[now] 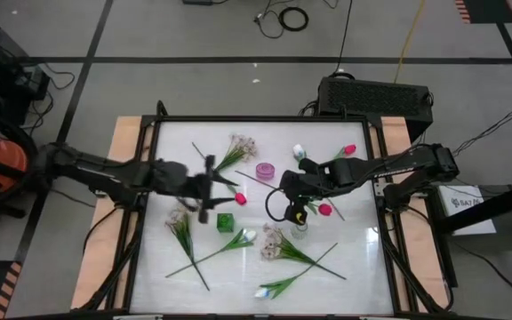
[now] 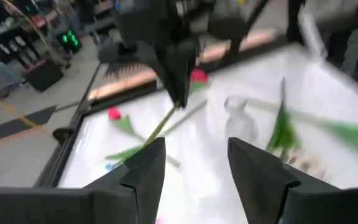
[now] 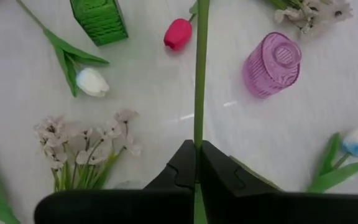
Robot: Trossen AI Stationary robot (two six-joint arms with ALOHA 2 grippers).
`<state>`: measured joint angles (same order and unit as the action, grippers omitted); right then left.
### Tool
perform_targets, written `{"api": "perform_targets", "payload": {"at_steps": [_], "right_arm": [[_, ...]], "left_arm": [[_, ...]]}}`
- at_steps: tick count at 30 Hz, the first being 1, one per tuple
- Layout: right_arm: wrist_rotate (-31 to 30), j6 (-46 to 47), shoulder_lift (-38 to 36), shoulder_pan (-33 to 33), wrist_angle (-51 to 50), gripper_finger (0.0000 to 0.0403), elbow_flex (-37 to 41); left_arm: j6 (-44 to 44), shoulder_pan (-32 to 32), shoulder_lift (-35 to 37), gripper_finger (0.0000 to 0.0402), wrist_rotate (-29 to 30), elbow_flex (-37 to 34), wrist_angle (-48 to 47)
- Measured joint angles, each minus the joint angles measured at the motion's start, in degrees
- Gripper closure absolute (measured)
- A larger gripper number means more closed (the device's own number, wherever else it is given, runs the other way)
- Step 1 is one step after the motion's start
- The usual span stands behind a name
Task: Sort flowers into vase by color
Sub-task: Put the bottom right red flower into the purple vase
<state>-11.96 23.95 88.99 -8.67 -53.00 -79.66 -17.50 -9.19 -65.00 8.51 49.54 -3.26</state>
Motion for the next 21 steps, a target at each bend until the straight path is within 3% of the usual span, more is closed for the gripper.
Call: {"api": "perform_targets", "payload": {"at_steps": [11, 21], "right_arm": [[1.87, 0.83, 0.54, -0.09, -1.55, 0.0401, 0.00], [1.87, 2.37, 0.52, -0.09, -2.18, 0.0401, 0.00]], "left_arm": [[-5.47, 0.91, -15.55, 0.0218, 3.08, 15.51, -11.51], [-7.02, 4.11, -20.60, 0.0219, 3.69, 17.83, -18.94]]}}
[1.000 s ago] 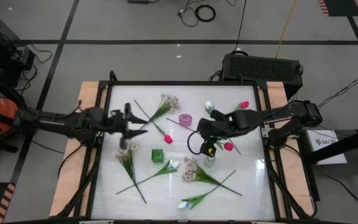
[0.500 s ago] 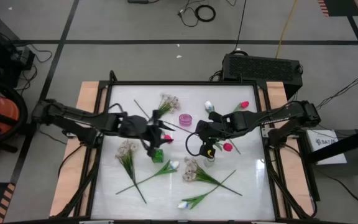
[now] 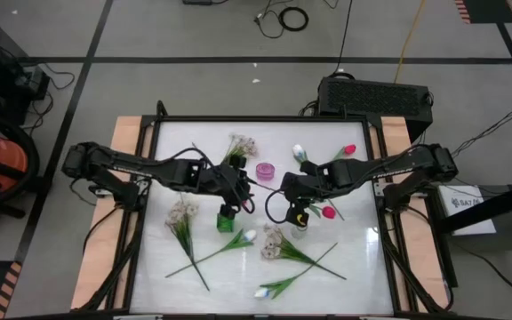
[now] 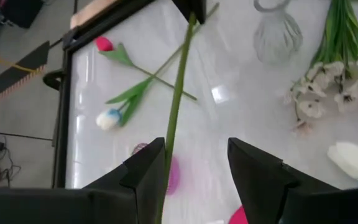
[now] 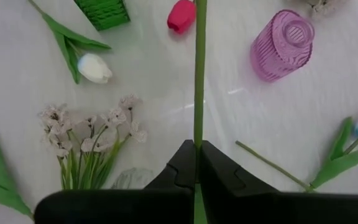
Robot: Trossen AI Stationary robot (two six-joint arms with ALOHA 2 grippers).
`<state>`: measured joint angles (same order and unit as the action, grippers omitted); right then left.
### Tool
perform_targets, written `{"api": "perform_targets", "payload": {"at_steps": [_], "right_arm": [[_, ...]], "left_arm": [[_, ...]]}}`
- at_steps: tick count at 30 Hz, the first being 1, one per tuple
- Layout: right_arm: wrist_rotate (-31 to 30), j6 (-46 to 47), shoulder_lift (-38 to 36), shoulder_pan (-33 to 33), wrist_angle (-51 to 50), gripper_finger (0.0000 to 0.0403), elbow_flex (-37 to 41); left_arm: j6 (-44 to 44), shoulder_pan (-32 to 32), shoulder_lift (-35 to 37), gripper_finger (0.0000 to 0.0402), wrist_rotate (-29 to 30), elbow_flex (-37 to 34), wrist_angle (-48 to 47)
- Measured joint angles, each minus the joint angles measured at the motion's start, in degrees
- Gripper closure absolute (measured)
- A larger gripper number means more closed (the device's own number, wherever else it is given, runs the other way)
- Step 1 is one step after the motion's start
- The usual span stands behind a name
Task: Sort flowers into vase by color
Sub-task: Put the bottom right red flower into the purple vase
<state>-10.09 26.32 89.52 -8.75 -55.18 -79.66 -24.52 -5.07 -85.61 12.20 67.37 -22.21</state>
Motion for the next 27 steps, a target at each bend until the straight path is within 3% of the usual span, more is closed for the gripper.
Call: {"api": "perform_targets", "payload": {"at_steps": [12, 22, 27], "right_arm": [[1.23, 0.05, 0.00, 0.02, -0.41, 0.0401, 0.00], [2.65, 0.06, 0.00, 0.02, -0.40, 0.0401, 0.00], [2.67, 0.06, -0.02, 0.02, -0.39, 0.0401, 0.00]], "left_arm": [[-1.62, 0.76, 0.07, 0.0288, 1.73, 0.02, 1.45], [-5.92, 0.86, 0.07, 0.0271, 2.92, 0.00, 2.31], [-5.97, 0.67, 0.07, 0.0291, 2.81, 0.00, 1.42]]}}
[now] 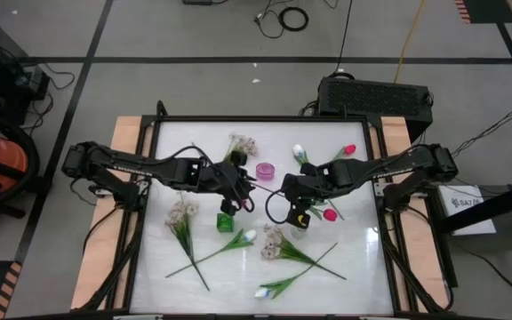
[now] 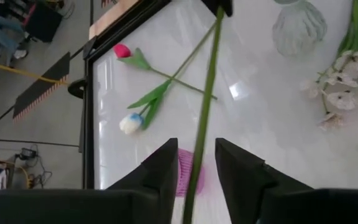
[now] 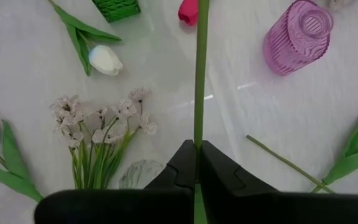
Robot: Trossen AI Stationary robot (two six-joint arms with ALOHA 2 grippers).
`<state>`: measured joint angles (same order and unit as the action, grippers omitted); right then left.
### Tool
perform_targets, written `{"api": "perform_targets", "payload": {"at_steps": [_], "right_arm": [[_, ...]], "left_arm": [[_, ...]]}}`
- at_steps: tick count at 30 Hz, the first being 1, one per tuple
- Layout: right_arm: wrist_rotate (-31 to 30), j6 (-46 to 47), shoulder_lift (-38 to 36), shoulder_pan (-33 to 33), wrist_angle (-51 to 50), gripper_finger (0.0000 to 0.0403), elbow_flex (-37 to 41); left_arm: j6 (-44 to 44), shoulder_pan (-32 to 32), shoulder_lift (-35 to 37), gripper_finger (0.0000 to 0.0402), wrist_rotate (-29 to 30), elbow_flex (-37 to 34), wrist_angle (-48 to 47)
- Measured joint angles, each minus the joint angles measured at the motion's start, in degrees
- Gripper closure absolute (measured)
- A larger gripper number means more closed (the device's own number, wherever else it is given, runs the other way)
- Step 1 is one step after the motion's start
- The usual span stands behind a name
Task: Sort flowers into vase by color
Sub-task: Put the bottom right red flower into the purple vase
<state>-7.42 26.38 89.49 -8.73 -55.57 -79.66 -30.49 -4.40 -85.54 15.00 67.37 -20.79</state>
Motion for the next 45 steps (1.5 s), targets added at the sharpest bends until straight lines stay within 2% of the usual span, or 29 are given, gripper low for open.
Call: {"api": "perform_targets", "payload": {"at_steps": [5, 10, 13, 18, 23, 26, 30, 36, 41, 45], "right_arm": [[0.00, -0.01, 0.00, 0.00, 0.00, 0.0401, 0.00], [-0.15, -0.08, 0.00, 0.00, 0.02, 0.0400, 0.00], [-2.39, -0.96, 0.00, -0.25, 0.36, 0.0387, 0.00], [-5.40, -3.95, 0.00, -0.97, 1.40, 0.0328, -0.27], [-9.62, -6.27, -1.46, -2.41, 0.79, 0.0257, -2.32], [-13.47, -8.08, -4.31, -3.76, 0.72, 0.0225, -2.45], [-16.86, -8.46, -9.62, -5.19, 0.72, 0.0206, -2.19], [-19.32, -7.60, -19.26, -6.86, 4.58, 0.0202, 4.84], [-19.60, -8.10, -26.78, -7.52, 20.41, 0.0202, 14.97], [-19.61, -10.84, -29.50, -7.49, 36.53, 0.0202, 24.14]], "left_arm": [[0.03, 0.04, 0.00, 0.0330, -0.06, -0.02, -0.53], [0.39, -0.17, 0.00, 0.0386, -0.18, -0.02, -1.25], [1.38, -0.15, 0.00, 0.0390, -0.22, -0.04, -2.48], [1.84, -0.22, 1.08, 0.0392, -0.24, -0.07, -6.66], [7.44, 0.36, 5.29, 0.0396, -1.83, -0.07, -16.38], [12.25, 1.06, 9.59, 0.0397, -3.12, -0.16, -22.20], [17.51, 1.11, 17.02, 0.0397, -3.31, -1.92, -25.93], [24.82, 0.85, 31.20, 0.0397, -2.79, -6.52, -23.34], [27.22, 0.85, 41.65, 0.0397, 0.15, -12.16, -17.58], [27.68, 0.85, 47.01, 0.0397, 0.14, -17.96, -6.20]]}}
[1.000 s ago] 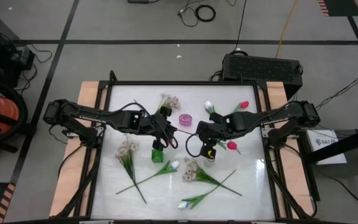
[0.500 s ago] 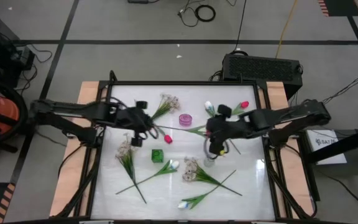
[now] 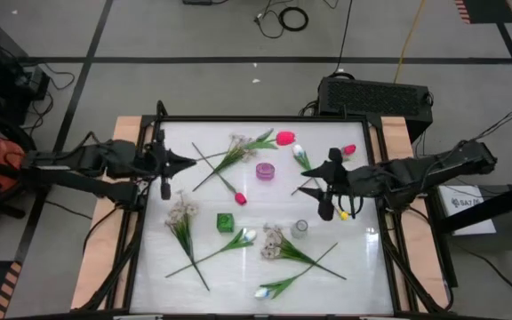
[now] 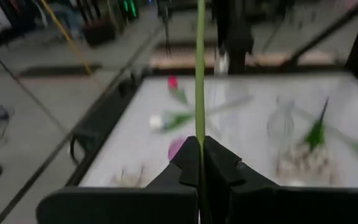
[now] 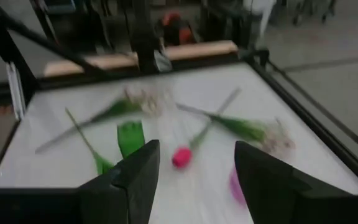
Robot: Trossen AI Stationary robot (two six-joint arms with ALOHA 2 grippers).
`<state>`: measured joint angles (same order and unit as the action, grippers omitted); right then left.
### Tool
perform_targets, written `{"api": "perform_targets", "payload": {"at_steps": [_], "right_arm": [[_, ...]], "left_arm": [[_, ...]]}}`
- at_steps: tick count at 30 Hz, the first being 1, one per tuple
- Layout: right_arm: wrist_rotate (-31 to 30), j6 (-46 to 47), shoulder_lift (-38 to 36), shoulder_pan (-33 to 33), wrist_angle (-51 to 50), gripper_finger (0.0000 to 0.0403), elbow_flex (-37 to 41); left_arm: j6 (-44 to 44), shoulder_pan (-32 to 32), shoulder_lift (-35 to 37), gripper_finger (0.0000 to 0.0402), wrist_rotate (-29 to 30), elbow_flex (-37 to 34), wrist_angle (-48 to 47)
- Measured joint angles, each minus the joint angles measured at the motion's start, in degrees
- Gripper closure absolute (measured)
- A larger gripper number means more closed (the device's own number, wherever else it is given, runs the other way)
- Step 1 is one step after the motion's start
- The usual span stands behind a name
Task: Sort flowers into vase by color
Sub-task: Put the bottom right red flower into the purple vase
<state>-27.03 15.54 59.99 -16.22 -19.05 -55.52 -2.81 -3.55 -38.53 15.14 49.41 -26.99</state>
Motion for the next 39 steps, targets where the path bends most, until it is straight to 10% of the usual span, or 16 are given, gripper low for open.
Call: {"api": "perform_targets", "payload": {"at_steps": [16, 39], "right_arm": [[5.11, -8.71, 12.28, 5.09, 52.32, 0.0202, 11.46], [14.43, -16.47, 26.15, 11.03, 61.72, 0.0202, -2.30]], "left_arm": [[-0.26, 0.15, -3.36, 0.0398, -1.60, -21.91, 50.02], [0.50, 0.04, -19.18, 0.0395, -7.72, -22.47, 65.87]]}}
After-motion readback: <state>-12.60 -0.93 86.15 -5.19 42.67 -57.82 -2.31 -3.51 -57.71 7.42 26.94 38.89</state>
